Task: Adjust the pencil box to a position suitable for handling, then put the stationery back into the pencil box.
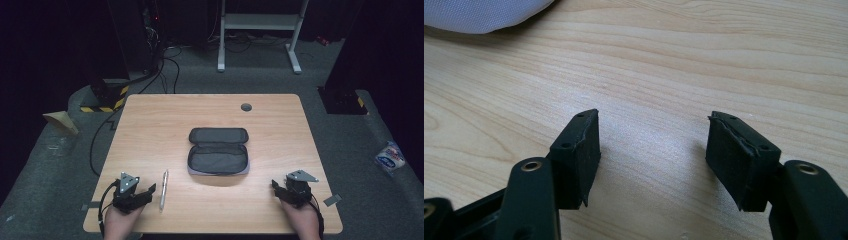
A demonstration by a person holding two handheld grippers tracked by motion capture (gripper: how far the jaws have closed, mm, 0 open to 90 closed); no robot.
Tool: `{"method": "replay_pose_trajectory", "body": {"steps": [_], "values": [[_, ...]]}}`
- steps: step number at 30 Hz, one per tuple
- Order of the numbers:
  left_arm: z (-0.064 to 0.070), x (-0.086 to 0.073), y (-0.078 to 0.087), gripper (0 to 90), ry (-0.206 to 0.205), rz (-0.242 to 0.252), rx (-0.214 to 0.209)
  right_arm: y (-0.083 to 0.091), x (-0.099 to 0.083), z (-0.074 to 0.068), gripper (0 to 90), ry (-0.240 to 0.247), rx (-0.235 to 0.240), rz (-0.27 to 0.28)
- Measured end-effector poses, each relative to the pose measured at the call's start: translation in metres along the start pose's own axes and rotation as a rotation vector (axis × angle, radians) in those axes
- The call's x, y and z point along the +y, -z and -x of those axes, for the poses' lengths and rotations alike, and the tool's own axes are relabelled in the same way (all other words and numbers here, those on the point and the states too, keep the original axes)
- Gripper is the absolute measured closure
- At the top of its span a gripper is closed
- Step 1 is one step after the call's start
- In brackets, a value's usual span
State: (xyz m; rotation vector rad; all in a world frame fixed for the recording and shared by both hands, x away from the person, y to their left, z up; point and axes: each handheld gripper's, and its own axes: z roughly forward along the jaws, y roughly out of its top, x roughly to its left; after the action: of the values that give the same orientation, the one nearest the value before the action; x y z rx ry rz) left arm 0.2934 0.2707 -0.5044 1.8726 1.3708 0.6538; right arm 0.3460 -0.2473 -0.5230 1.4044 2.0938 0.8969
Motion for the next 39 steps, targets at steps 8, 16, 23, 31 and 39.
{"method": "replay_pose_trajectory", "body": {"steps": [8,16,23,31,39], "values": [[0.02,0.007,-0.002,31.2,-0.001,-0.025,-0.01,0.0,0.0,0.0,37.9,0.0,0.005,-0.001],[0.034,0.007,-0.012,31.9,0.004,-0.069,-0.041,0.0,0.0,0.0,37.9,0.001,0.005,-0.001],[0.044,0.004,-0.023,33.8,-0.017,-0.131,-0.044,0.0,0.0,0.0,38.3,0.002,0.007,-0.001],[0.044,0.002,-0.02,34.6,-0.022,-0.167,-0.049,0.0,0.0,-0.001,38.7,0.005,0.007,-0.001],[0.041,0.002,-0.021,46.7,0.002,-0.154,-0.066,0.0,0.0,-0.001,38.6,0.006,0.007,-0.001]]}}
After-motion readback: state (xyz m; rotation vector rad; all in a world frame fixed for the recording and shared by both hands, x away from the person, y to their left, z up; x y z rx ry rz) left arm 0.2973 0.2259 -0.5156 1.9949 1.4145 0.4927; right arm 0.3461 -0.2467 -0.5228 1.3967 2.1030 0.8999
